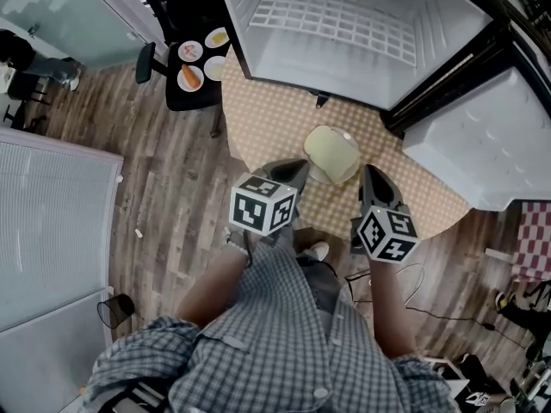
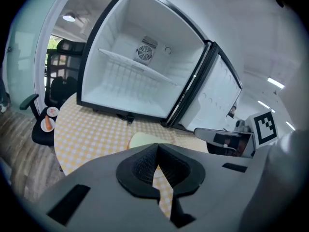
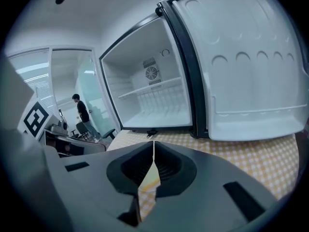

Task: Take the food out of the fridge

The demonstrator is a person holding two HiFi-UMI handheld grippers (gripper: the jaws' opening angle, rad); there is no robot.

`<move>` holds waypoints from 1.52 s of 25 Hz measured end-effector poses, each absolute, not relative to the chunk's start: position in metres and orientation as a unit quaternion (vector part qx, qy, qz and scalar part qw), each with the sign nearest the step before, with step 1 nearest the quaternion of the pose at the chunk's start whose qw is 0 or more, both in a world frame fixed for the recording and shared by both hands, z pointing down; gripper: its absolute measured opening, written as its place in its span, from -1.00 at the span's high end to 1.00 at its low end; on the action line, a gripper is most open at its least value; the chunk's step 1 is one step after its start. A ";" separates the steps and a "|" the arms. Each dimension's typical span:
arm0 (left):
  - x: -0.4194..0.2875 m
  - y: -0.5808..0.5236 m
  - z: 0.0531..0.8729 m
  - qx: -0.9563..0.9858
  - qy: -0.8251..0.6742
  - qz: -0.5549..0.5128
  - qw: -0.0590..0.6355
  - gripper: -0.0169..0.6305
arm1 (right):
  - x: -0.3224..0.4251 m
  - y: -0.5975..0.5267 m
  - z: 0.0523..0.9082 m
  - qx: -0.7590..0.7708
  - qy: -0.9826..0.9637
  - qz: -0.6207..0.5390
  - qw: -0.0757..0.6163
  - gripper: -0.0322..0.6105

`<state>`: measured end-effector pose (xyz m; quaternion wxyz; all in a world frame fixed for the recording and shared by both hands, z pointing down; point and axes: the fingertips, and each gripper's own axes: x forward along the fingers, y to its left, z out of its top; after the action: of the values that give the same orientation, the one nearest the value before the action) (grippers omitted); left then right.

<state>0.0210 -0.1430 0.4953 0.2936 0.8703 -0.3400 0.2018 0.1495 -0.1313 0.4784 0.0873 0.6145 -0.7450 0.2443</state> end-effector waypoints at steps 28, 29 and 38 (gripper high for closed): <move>0.042 -0.166 0.389 0.914 -0.314 0.163 0.200 0.93 | 0.146 -0.140 0.353 0.624 -0.769 0.137 0.027 0.87; 0.042 -0.167 0.387 0.914 -0.314 0.164 0.197 0.93 | 0.147 -0.141 0.353 0.625 -0.768 0.138 0.027 0.87; 0.040 -0.171 0.385 0.914 -0.316 0.164 0.193 0.93 | 0.146 -0.141 0.358 0.622 -0.770 0.136 0.042 0.87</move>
<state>0.0399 -0.1715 0.3850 0.1934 0.9143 -0.3161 0.1635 0.1460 -0.1411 0.3578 0.0419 0.6216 -0.7703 0.1356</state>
